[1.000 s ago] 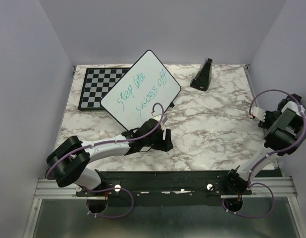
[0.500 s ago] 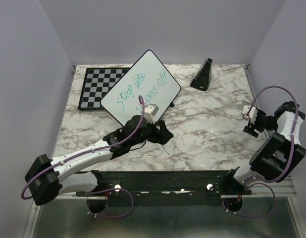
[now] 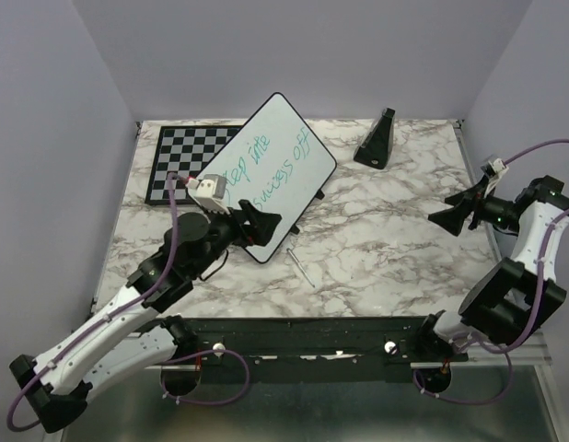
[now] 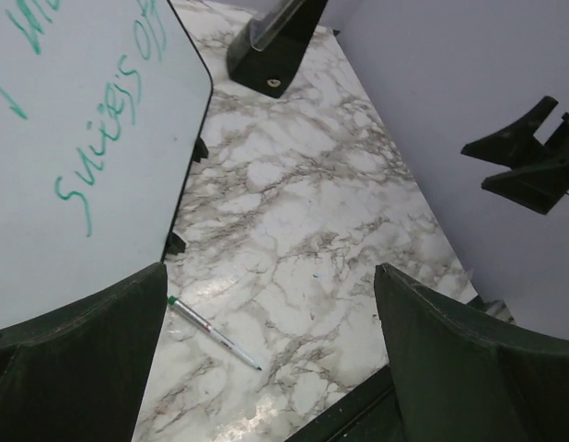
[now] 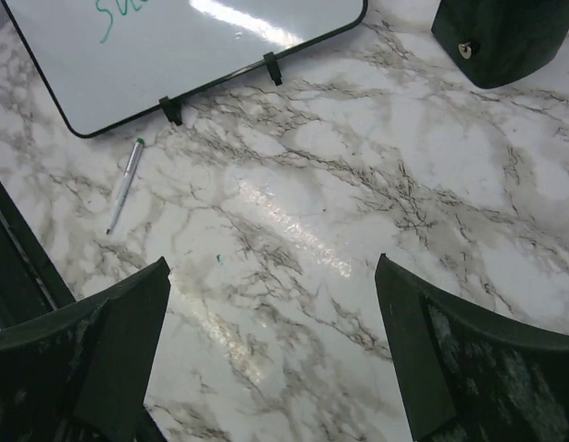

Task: Write a sentence on the whiteboard
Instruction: Reset both arms

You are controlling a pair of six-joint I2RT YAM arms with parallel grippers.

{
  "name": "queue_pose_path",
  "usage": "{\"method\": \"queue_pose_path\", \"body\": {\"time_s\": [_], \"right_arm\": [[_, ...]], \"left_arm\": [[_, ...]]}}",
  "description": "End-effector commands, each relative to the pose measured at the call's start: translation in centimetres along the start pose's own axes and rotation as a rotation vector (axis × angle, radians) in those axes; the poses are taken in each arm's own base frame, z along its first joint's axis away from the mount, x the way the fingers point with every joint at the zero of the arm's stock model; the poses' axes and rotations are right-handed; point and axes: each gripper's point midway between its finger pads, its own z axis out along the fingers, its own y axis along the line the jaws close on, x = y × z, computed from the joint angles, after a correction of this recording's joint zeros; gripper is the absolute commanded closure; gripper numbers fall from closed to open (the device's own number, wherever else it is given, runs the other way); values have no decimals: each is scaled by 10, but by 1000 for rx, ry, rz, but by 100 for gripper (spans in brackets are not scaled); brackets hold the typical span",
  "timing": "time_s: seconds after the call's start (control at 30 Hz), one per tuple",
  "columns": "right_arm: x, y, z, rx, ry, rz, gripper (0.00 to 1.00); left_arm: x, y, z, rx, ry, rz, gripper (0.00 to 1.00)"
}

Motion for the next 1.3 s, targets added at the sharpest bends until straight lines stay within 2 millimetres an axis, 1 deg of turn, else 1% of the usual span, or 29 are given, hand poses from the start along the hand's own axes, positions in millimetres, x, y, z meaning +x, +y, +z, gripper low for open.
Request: {"method": "queue_pose_path", "body": {"time_s": [0.0, 0.03, 0.07, 0.1, 0.13, 0.17, 0.2, 0.23, 0.27, 0.3, 0.33, 0.37, 0.43, 0.57, 0.6, 0.63, 0.77, 0.9, 1.03, 1.27], "right_arm": [[-23, 12, 0, 124, -28, 241, 0], [-35, -3, -9, 266, -12, 94, 0], [-38, -1, -7, 309, -16, 109, 0], [-35, -3, -7, 358, -19, 100, 0], [-48, -12, -15, 449, -47, 28, 0], [-64, -2, -20, 492, -101, 26, 0], [-72, 0, -24, 530, -133, 9, 0], [-79, -8, -32, 612, -166, -7, 0], [-89, -3, -37, 656, -217, 39, 0], [-93, -7, -44, 710, -241, 74, 0], [-92, -14, -55, 792, -247, 119, 0], [-99, -12, -60, 816, -266, 150, 0], [-94, -16, -67, 875, -266, 207, 0], [-92, -9, -67, 867, -270, 175, 0], [-88, -7, -65, 857, -262, 167, 0], [-91, -3, -65, 849, -271, 144, 0], [-92, 2, -69, 865, -286, 117, 0], [-92, 6, -71, 873, -289, 98, 0], [-88, 11, -66, 844, -281, 95, 0], [-83, 11, -61, 819, -276, 118, 0]], "left_arm": [[-46, 39, -41, -249, -114, 116, 1], [-54, 40, -51, -270, -119, 134, 1], [-60, 40, -57, -280, -132, 150, 1], [-66, 43, -63, -300, -142, 184, 1], [-71, 43, -69, -311, -141, 199, 1], [-75, 45, -73, -324, -148, 209, 1], [-76, 47, -77, -339, -144, 230, 1], [-79, 51, -82, -366, -148, 242, 1], [-81, 52, -84, -375, -148, 251, 1], [-81, 54, -86, -382, -147, 260, 1], [-80, 56, -87, -389, -145, 272, 1], [-81, 56, -91, -386, -153, 272, 1], [-79, 58, -92, -383, -154, 278, 1], [-77, 58, -99, -363, -173, 272, 1], [-77, 58, -100, -359, -174, 271, 1], [-75, 60, -101, -361, -170, 274, 1], [-71, 61, -105, -349, -177, 264, 1], [-66, 63, -105, -342, -176, 259, 1], [-61, 63, -102, -329, -168, 251, 1], [-55, 63, -103, -312, -175, 218, 1]]}}
